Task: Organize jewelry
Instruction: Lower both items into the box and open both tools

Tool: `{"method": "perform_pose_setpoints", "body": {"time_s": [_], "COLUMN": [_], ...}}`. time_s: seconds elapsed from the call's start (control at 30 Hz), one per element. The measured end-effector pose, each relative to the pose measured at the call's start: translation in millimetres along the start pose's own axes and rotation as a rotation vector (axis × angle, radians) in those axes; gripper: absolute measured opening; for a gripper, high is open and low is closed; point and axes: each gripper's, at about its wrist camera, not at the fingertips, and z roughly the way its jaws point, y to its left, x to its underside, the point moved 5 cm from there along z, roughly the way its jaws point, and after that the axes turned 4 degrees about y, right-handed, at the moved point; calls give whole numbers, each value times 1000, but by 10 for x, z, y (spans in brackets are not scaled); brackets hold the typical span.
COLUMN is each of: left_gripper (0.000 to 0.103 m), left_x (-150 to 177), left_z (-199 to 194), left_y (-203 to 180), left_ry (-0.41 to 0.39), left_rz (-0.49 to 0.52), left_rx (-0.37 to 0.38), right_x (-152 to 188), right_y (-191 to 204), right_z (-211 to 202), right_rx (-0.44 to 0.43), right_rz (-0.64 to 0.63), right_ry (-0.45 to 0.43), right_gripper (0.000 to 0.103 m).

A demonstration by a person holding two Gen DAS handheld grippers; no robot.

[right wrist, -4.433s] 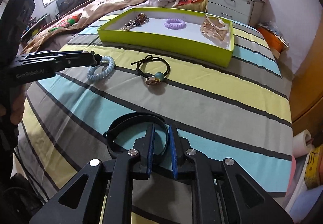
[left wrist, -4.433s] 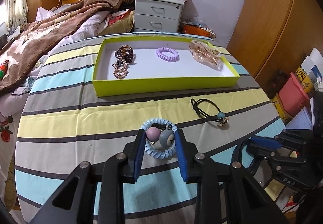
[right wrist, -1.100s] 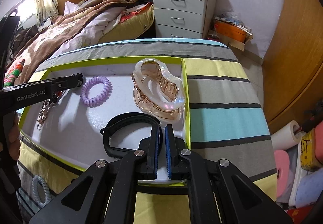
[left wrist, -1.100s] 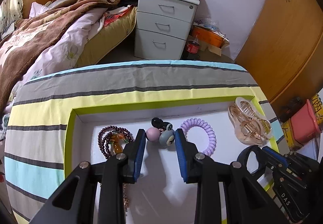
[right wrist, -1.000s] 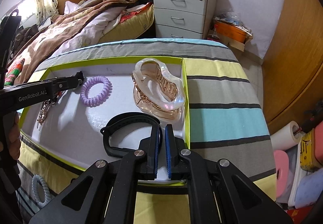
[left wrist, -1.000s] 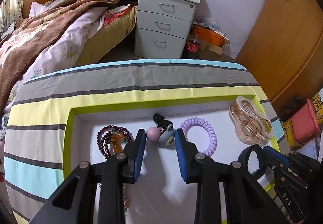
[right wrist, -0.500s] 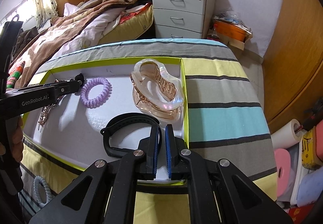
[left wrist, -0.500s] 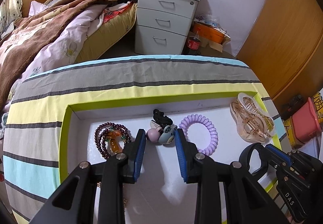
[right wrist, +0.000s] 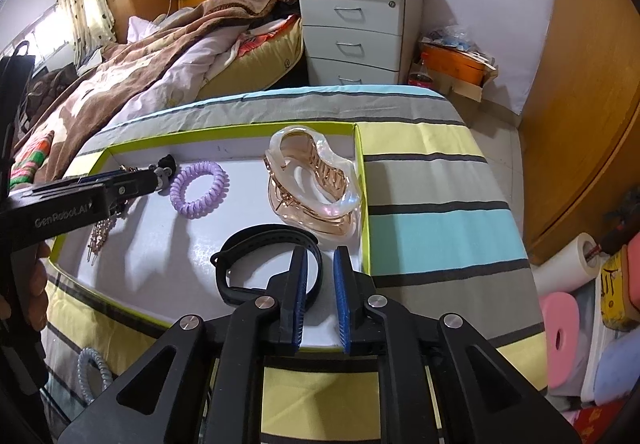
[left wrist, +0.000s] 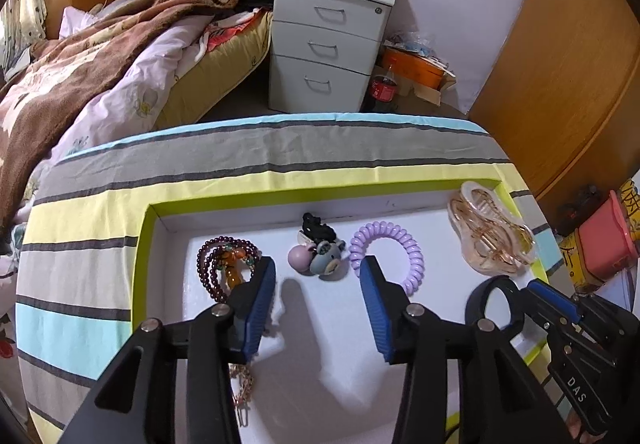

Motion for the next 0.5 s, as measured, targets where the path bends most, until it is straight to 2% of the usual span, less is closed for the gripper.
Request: {"method": "perform_pose_setpoints", "body": {"time_s": [0.5], "left_gripper": [50], "left_x": [211], "left_z": [-450], "left_y": [-88], "left_ry": [-60], "left_rz": [17], "left_rx": [-25], "right_x": [81], "right_y": [52], "right_z": [-332], "right_rx": [-22], "right_rz": [7], "right_ry": [-54], "right_gripper": [18]}}
